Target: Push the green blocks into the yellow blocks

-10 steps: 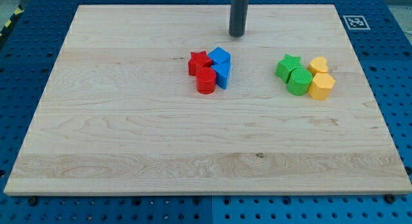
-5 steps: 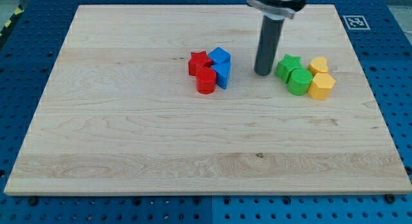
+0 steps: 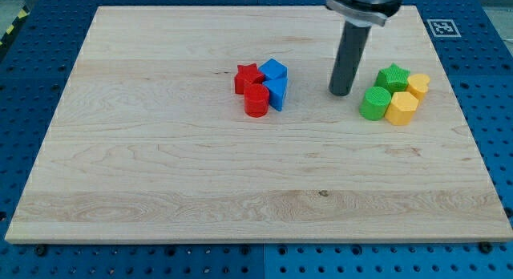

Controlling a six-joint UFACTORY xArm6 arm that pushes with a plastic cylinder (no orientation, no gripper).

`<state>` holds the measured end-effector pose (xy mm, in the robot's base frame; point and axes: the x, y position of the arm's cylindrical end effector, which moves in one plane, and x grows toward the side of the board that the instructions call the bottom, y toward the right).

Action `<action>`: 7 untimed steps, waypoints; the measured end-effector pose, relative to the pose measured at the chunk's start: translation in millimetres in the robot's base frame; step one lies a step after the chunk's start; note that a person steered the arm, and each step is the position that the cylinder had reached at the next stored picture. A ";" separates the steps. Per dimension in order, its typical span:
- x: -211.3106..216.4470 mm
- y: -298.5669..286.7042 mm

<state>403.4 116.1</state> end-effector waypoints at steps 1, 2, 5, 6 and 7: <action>22.1 0.0; 29.3 0.0; 38.7 34.7; 48.5 46.9; 55.6 60.9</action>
